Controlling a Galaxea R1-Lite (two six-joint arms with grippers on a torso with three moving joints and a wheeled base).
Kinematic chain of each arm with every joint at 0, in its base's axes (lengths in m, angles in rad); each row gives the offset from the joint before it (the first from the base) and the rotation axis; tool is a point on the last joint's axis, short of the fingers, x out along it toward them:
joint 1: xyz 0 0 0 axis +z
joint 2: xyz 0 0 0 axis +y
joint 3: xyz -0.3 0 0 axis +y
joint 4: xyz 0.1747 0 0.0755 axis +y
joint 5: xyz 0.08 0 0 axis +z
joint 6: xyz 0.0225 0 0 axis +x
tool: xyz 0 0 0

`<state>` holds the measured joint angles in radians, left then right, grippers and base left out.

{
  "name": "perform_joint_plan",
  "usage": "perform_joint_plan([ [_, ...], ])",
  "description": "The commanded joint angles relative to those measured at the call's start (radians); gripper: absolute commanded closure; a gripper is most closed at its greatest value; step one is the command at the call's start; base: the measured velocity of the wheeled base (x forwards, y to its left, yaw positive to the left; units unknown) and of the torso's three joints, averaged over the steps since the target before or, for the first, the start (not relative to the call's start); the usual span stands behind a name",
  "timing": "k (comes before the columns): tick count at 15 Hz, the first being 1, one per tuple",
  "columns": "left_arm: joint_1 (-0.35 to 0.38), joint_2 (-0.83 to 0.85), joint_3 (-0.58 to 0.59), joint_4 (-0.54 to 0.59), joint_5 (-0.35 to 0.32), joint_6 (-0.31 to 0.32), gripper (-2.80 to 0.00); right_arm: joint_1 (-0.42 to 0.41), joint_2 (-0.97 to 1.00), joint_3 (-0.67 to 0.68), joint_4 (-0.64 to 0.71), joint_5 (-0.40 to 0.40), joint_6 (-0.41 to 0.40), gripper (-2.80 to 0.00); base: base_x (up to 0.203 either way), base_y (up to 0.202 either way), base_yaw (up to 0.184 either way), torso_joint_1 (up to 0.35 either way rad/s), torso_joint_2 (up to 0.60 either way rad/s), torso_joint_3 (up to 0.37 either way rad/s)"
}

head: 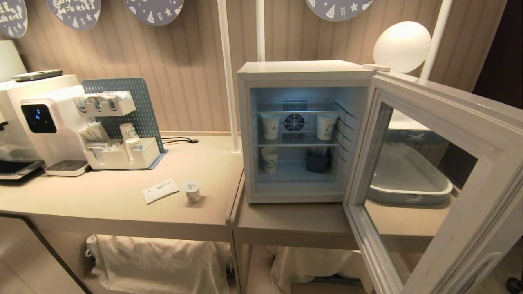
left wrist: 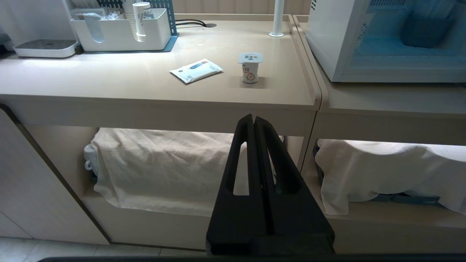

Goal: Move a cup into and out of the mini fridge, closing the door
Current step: Close the freezer door

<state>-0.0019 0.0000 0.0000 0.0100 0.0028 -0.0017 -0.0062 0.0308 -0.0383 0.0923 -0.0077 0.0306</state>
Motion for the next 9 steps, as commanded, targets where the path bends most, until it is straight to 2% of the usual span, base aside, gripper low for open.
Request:
perform_joint_plan([
  [1,0.0,0.002,0.0,0.001,0.0,0.0,0.0,0.0,0.047,0.0,0.0,0.0,0.001,0.0,0.0,0.0,0.0,0.0,0.0,0.0],
  [3,0.0,0.002,0.0,0.001,0.0,0.0,0.0,0.001,0.137,-0.023,-0.01,0.001,0.019,0.0,0.0,0.0,0.0,0.0,0.0,0.0],
  [5,0.0,0.002,0.0,0.001,0.0,0.0,0.0,0.007,0.322,-0.178,-0.013,0.0,0.139,0.0,0.0,0.0,0.0,0.0,0.0,0.0],
  [7,0.0,0.002,0.001,0.0,0.0,-0.001,0.0,0.01,0.612,-0.341,-0.027,0.007,0.232,0.0,0.0,0.0,0.0,0.0,0.0,0.0],
  [8,0.0,0.002,0.001,0.0,0.0,-0.003,0.0,0.009,0.757,-0.411,-0.057,0.042,0.273,0.0,0.0,0.0,0.0,0.0,0.0,0.0],
  [9,0.0,0.002,0.0,0.001,0.0,-0.003,0.0,0.0,0.856,-0.456,-0.1,0.11,0.313,0.0,0.0,0.0,0.0,0.0,0.0,0.0],
])
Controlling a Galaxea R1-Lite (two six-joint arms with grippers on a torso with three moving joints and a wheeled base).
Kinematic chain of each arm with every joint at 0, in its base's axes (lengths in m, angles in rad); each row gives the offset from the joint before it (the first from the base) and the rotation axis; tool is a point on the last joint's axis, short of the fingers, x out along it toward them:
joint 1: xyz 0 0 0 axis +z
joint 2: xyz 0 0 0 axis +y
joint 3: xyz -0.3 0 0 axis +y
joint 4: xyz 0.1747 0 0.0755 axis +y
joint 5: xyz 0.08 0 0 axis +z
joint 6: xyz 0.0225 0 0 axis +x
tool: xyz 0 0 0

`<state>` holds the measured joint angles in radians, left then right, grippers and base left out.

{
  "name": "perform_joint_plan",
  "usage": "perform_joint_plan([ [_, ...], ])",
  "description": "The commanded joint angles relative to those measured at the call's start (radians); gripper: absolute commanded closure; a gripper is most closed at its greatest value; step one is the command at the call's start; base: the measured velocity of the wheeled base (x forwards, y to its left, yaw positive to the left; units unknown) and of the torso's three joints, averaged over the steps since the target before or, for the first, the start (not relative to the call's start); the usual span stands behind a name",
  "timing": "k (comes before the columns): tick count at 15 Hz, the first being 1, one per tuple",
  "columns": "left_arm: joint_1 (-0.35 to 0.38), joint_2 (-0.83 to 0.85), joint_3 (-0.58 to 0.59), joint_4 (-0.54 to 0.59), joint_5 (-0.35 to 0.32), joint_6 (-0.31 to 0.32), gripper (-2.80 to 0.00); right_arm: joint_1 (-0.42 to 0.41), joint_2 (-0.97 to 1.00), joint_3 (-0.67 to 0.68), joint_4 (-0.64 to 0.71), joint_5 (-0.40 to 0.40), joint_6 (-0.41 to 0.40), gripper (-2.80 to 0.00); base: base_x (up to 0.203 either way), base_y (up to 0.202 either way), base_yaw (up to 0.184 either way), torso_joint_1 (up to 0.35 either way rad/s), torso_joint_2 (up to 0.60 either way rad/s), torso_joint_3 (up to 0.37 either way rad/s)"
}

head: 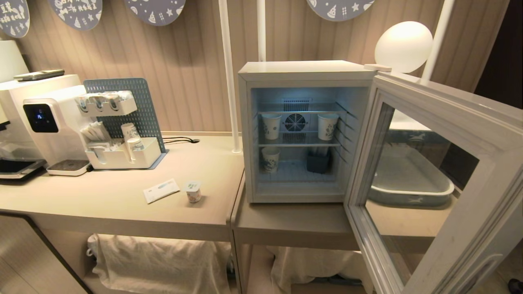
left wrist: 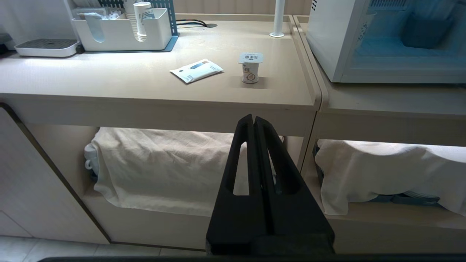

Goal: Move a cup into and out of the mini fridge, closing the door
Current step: Close the freezer door

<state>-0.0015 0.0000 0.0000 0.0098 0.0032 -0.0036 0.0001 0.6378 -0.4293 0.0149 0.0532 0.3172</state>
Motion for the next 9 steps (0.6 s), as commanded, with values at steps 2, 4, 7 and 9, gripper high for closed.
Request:
perform_joint_plan([
  [2,0.0,0.002,0.0,0.001,0.0,0.001,0.0,-0.088,0.393,-0.108,-0.137,0.425,0.096,0.0,0.0,0.0,0.0,0.0,0.0,0.0],
  [4,0.0,0.002,0.0,0.001,0.001,0.0,0.0,-0.258,0.442,-0.085,-0.27,0.907,0.124,0.0,0.0,0.0,0.0,0.0,0.0,0.0],
  [7,0.0,0.002,0.0,-0.001,0.0,-0.001,0.0,-0.436,0.612,0.009,-0.57,1.343,0.14,0.0,0.0,0.0,0.0,0.0,0.0,0.0],
  [9,0.0,0.002,0.0,-0.001,0.0,-0.001,0.0,-0.453,0.724,0.043,-0.71,1.396,0.145,0.0,0.0,0.0,0.0,0.0,0.0,0.0],
])
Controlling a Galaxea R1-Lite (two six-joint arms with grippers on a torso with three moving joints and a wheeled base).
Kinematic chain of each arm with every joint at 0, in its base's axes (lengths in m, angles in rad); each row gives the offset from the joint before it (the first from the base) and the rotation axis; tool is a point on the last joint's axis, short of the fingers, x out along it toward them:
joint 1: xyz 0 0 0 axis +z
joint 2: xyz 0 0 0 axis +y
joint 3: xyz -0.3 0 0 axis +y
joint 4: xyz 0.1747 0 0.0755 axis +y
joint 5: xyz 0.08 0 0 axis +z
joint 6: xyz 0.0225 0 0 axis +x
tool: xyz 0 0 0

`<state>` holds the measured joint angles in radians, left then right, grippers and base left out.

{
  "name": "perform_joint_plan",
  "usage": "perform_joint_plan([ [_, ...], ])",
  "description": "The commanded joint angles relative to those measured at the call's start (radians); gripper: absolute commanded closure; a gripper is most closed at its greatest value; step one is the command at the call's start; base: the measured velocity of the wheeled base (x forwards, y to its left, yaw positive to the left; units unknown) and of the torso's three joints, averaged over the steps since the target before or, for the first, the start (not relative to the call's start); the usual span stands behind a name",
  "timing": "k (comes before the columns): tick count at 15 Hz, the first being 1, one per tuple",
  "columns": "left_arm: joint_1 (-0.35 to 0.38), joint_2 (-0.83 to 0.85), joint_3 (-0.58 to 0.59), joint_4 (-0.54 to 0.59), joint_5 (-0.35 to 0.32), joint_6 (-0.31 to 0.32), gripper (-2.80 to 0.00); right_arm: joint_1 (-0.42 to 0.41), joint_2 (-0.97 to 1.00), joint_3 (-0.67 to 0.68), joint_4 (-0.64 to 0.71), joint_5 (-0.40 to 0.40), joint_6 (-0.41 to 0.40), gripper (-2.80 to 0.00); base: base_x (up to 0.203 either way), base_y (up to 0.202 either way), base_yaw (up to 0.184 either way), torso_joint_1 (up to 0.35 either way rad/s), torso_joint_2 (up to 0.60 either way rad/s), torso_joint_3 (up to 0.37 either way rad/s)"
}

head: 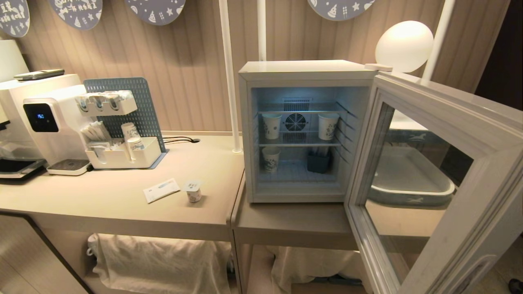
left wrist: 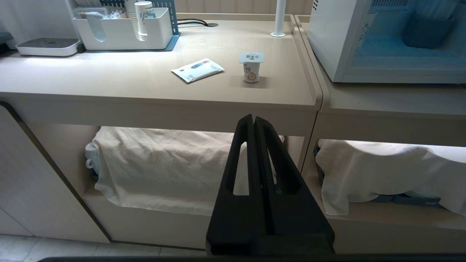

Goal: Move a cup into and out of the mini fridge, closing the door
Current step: Close the freezer door

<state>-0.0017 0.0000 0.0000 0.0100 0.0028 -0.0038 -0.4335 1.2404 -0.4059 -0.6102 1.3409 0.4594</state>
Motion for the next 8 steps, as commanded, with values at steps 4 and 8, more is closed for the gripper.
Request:
perform_joint_plan([
  [4,0.0,0.002,0.002,0.001,0.0,-0.001,0.0,0.214,0.26,-0.04,-0.141,-0.248,0.013,0.0,0.0,0.0,0.0,0.0,0.0,0.0],
  [8,0.0,0.002,0.0,-0.001,0.0,-0.001,0.0,0.593,0.424,-0.216,-0.144,-0.819,0.015,0.0,0.0,0.0,0.0,0.0,0.0,0.0],
])
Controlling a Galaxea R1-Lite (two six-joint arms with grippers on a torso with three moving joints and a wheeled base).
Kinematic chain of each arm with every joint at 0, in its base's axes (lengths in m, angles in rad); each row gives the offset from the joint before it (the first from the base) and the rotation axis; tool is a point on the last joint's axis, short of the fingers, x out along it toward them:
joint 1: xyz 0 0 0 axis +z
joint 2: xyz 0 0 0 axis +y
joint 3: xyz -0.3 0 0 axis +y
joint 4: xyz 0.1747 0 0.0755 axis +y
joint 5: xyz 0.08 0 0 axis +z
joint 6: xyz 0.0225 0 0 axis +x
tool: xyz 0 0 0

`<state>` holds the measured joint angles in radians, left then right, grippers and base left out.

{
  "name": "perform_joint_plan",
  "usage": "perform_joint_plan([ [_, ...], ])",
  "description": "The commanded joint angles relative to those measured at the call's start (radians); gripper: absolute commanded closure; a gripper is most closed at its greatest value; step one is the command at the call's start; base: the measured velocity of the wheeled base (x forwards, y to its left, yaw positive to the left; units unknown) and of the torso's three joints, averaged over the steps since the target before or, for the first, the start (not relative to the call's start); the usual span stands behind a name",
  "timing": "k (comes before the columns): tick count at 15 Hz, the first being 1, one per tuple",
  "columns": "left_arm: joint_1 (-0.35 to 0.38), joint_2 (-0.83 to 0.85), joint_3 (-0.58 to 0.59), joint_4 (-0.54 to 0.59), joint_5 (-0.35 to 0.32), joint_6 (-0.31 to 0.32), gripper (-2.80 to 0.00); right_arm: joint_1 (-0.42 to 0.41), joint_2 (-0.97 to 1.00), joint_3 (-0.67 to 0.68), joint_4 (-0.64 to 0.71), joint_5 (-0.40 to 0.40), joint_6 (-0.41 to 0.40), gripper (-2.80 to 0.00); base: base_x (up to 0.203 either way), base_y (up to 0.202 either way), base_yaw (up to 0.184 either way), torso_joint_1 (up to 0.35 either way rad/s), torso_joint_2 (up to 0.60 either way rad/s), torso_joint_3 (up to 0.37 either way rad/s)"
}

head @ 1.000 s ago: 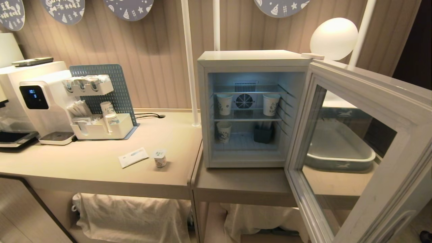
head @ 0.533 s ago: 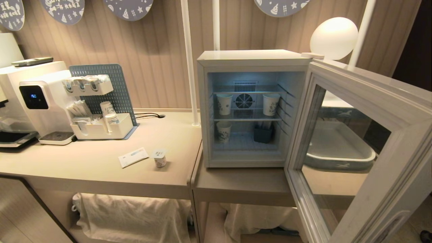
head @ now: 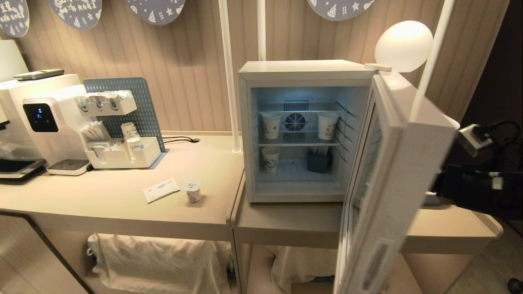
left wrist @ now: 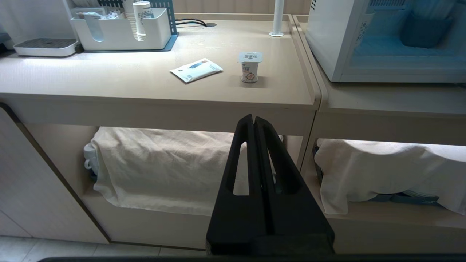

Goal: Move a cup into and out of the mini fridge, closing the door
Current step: Close the freezer door

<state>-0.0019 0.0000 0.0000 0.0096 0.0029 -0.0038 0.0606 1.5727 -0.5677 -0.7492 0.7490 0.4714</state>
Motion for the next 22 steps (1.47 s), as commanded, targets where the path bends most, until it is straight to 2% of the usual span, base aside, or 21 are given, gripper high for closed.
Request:
perform_joint_plan([
  [1,0.0,0.002,0.0,0.0,0.001,-0.001,0.0,0.186,0.162,-0.142,0.0,-0.358,0.001,0.0,0.0,0.0,0.0,0.0,0.0,0.0],
  [3,0.0,0.002,0.0,0.0,0.0,-0.001,0.0,0.299,0.275,-0.292,0.027,-0.507,-0.007,0.0,0.0,0.0,0.0,0.0,0.0,0.0],
  [7,0.0,0.002,0.002,0.0,0.002,-0.004,0.0,0.441,0.448,-0.58,0.139,-0.753,-0.017,0.0,0.0,0.0,0.0,0.0,0.0,0.0],
  [9,0.0,0.002,0.0,0.0,0.002,-0.004,0.0,0.483,0.494,-0.657,0.205,-0.823,-0.018,0.0,0.0,0.0,0.0,0.0,0.0,0.0],
  [11,0.0,0.002,0.0,0.0,0.002,-0.004,0.0,0.495,0.494,-0.665,0.233,-0.874,-0.024,0.0,0.0,0.0,0.0,0.0,0.0,0.0],
  [13,0.0,0.002,0.001,0.0,0.002,-0.004,0.0,0.495,0.461,-0.655,0.258,-0.888,-0.033,0.0,0.0,0.0,0.0,0.0,0.0,0.0],
  [17,0.0,0.002,0.001,0.0,0.002,-0.004,0.0,0.493,0.213,-0.528,0.305,-1.001,-0.066,0.0,0.0,0.0,0.0,0.0,0.0,0.0],
  [18,0.0,0.002,0.002,0.0,0.002,-0.005,0.0,0.491,0.11,-0.48,0.318,-1.06,-0.084,0.0,0.0,0.0,0.0,0.0,0.0,0.0],
  [20,0.0,0.002,0.0,0.0,0.002,-0.004,0.0,0.487,-0.142,-0.381,0.375,-1.255,-0.13,0.0,0.0,0.0,0.0,0.0,0.0,0.0],
  [22,0.0,0.002,0.001,0.0,0.002,-0.005,0.0,0.424,-0.414,-0.296,0.439,-1.407,-0.185,0.0,0.0,0.0,0.0,0.0,0.0,0.0],
])
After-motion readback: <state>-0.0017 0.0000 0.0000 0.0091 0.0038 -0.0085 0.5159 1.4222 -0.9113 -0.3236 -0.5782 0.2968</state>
